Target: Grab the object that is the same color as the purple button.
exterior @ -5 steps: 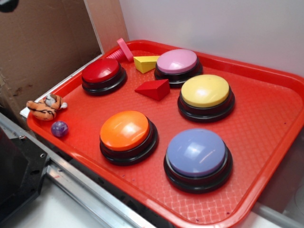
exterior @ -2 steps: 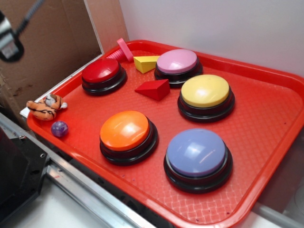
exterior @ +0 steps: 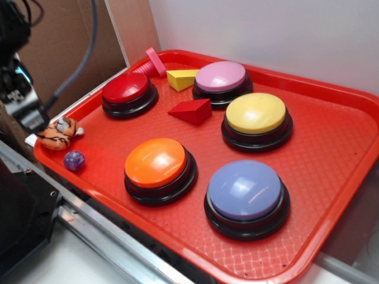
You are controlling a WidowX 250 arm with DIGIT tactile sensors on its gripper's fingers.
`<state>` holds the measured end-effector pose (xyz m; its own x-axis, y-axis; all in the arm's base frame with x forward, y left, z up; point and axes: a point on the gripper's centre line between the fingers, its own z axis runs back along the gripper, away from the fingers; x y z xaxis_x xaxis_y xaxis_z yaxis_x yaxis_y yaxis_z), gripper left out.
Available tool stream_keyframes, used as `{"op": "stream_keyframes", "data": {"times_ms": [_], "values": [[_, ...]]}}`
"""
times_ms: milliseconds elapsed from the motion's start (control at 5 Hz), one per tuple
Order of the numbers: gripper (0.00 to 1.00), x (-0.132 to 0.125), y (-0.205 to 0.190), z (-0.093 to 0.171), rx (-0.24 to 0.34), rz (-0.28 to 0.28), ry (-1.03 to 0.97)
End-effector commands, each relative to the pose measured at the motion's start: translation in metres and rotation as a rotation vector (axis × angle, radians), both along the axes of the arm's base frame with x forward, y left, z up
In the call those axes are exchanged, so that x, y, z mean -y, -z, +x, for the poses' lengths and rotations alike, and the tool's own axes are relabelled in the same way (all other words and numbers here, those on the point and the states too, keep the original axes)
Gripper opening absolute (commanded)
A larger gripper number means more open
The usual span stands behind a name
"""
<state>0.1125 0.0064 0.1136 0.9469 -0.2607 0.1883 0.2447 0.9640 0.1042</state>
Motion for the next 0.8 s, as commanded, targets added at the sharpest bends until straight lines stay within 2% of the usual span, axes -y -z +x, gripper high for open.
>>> {"op": "stream_keyframes", "data": {"times_ms": [0, 400, 600], "values": [[1.0, -0.016, 0.053, 0.008, -0.099, 0.059, -0.173], [1.0, -0.026, 0.09, 0.018, -0.162, 0.103, -0.286], [1.0, -0.028, 0.102, 0.02, -0.174, 0.09, -0.294]]}}
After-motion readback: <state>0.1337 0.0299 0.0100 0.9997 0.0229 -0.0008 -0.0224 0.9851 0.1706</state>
